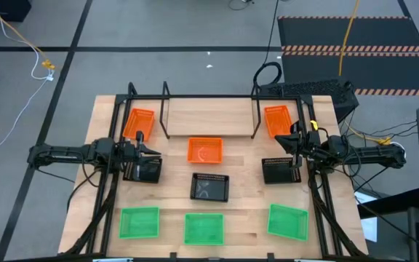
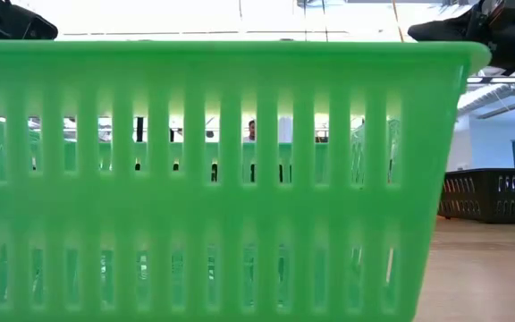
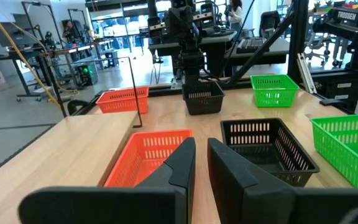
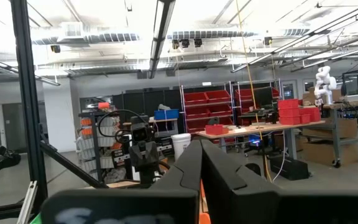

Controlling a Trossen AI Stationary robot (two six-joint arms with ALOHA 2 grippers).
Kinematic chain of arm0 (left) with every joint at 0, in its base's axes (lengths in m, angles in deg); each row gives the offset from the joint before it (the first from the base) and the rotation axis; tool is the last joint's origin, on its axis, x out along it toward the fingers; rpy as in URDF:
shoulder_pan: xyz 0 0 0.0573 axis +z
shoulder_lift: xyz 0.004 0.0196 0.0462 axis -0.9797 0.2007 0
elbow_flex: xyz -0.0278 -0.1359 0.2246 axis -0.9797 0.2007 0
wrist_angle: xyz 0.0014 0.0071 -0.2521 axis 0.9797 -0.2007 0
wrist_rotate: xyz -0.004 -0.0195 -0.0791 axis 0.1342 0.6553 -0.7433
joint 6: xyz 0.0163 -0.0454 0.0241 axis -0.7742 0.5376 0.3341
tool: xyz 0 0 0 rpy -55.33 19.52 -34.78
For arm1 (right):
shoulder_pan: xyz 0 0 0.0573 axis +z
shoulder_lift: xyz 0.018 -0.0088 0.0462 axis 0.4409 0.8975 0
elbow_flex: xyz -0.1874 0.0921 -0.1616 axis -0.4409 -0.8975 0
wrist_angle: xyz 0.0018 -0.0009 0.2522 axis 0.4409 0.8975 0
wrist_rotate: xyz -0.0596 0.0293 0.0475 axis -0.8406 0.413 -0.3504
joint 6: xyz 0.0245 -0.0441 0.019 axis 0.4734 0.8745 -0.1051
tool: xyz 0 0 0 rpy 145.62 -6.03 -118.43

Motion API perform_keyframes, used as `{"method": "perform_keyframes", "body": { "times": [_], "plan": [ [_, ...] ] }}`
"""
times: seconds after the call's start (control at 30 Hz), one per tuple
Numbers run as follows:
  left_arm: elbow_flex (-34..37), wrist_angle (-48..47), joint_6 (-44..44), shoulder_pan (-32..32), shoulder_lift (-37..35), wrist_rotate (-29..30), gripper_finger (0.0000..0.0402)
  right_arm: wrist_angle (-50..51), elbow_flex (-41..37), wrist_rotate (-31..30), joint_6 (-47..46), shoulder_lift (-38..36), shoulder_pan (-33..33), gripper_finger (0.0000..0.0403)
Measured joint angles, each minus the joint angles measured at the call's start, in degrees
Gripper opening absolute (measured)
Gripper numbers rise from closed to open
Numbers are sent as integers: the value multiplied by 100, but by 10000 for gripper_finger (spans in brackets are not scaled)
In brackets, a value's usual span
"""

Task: Stack baskets on shelf by color

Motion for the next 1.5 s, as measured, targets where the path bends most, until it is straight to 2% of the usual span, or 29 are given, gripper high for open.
{"method": "perform_keyframes", "body": {
  "times": [0.1, 0.27, 0.33, 0.57, 0.7, 0.87, 0.97, 1.07, 1.13, 1.17, 1.3, 1.4, 1.5],
  "plan": [
    [4, 186, 82, -1, 0, -3, 47, -6, -1, -1, -21, -1, -1, 0],
    [4, 532, 1329, -10, 0, -3, 47, -38, 0, 0, -168, -2, -2, 0],
    [3, 672, 1543, -10, -1, 1, 47, -50, -2, -4, -149, 0, 0, 0],
    [4, 1017, 1683, -12, 0, 1, 47, 9, -2, 2, -223, 4, 0, 0],
    [3, 1152, 1672, -12, -2, 1, 47, 290, 0, 9, -1109, 4, 0, 0],
    [2, 1145, 1014, -1, 0, 241, 47, 730, 0, 5, -1205, 29, -1, 0],
    [2, 958, 330, -1, 5, 815, 47, 668, 0, -59, -1062, 101, -5, 0],
    [2, 1149, 192, 65, 89, 2289, 47, 320, 0, -799, -903, 206, -11, 0],
    [2, 1335, 571, 198, 165, 3318, 47, 77, 0, -1430, -897, 284, -11, 6],
    [-1, 1356, 751, 278, 208, 3627, 47, 0, 19, -1609, -858, 317, -17, 13],
    [-357, 657, 1553, 610, 485, 4020, 47, -230, 204, -2156, -408, 488, -52, 55],
    [-1056, -610, 2213, 829, 818, 4057, 47, -278, 330, -2256, -315, 631, -96, 97],
    [-1956, -1999, 2691, 978, 1277, 4061, 47, -119, 339, -2250, -688, 816, -94, 140]
  ]
}}
